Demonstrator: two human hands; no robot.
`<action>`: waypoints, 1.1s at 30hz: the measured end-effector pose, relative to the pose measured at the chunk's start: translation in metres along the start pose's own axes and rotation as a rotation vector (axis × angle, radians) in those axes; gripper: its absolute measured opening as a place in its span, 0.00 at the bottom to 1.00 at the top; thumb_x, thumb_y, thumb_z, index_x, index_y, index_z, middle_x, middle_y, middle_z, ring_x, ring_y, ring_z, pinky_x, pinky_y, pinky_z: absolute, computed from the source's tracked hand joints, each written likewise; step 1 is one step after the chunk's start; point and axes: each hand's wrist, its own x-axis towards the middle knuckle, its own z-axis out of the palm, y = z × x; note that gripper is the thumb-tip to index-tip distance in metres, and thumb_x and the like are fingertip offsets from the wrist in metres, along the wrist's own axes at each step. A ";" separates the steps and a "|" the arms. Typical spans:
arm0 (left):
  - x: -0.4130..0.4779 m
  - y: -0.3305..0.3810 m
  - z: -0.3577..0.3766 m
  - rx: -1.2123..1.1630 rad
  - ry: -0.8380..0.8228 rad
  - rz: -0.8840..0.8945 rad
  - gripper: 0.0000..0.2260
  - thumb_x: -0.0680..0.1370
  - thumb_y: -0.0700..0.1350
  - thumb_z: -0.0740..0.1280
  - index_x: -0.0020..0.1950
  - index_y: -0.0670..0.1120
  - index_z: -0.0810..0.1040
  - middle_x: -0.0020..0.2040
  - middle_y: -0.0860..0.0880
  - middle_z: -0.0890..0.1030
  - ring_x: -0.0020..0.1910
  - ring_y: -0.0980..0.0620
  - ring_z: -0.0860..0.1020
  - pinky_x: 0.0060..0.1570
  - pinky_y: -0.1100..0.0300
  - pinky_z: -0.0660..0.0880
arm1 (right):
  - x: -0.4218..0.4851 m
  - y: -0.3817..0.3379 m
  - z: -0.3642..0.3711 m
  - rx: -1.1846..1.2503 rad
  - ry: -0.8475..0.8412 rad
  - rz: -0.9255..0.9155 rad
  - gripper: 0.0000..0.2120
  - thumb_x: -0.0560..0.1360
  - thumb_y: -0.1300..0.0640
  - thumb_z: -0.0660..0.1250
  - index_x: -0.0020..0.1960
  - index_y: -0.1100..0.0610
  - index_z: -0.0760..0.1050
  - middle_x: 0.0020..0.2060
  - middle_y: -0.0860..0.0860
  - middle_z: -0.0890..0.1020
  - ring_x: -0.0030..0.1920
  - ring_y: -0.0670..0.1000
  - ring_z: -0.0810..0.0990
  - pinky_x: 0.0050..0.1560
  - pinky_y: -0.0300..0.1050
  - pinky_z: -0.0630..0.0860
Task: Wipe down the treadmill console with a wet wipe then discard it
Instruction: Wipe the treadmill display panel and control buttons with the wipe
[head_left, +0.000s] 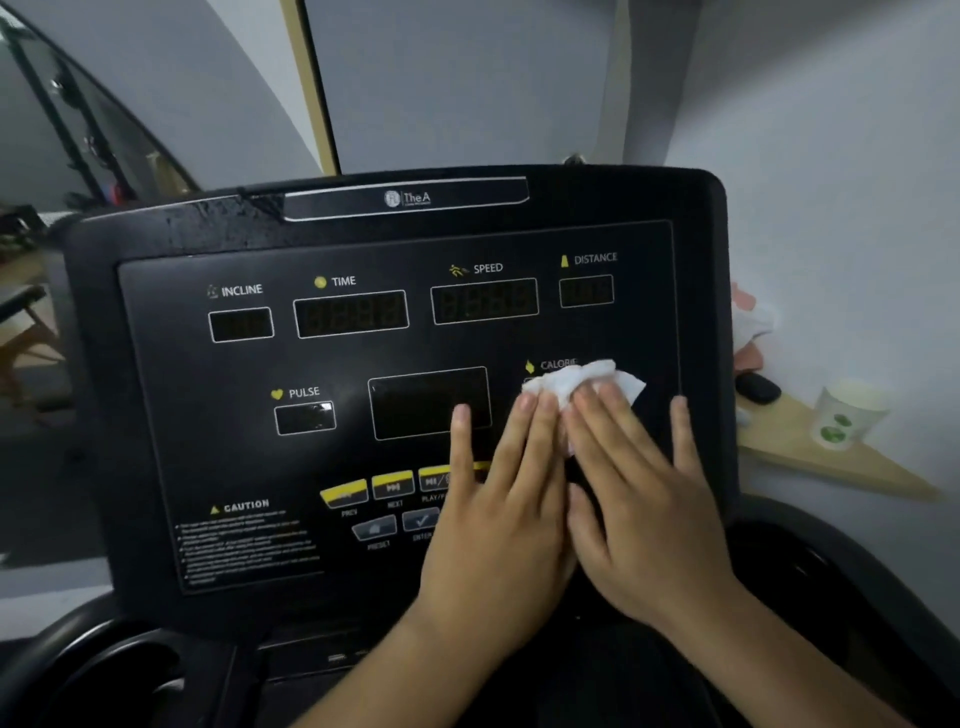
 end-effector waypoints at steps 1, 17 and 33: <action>0.001 -0.003 0.000 0.007 0.000 0.000 0.29 0.82 0.53 0.52 0.78 0.38 0.56 0.78 0.37 0.60 0.78 0.41 0.54 0.72 0.30 0.47 | 0.003 0.001 0.000 0.008 0.006 -0.012 0.26 0.79 0.51 0.54 0.75 0.58 0.64 0.76 0.53 0.63 0.78 0.50 0.56 0.74 0.69 0.52; 0.032 -0.054 -0.025 0.044 0.034 -0.086 0.31 0.82 0.60 0.51 0.73 0.37 0.68 0.74 0.38 0.67 0.78 0.41 0.57 0.76 0.39 0.50 | 0.066 0.022 -0.017 0.045 0.089 -0.185 0.23 0.81 0.53 0.55 0.72 0.61 0.69 0.73 0.54 0.68 0.76 0.51 0.63 0.73 0.71 0.48; 0.042 -0.054 -0.024 -0.017 0.040 -0.054 0.30 0.83 0.59 0.48 0.77 0.39 0.58 0.79 0.40 0.59 0.79 0.43 0.54 0.75 0.39 0.51 | 0.068 0.010 -0.014 0.002 0.070 -0.177 0.26 0.78 0.55 0.55 0.75 0.58 0.65 0.75 0.52 0.67 0.77 0.51 0.60 0.73 0.72 0.46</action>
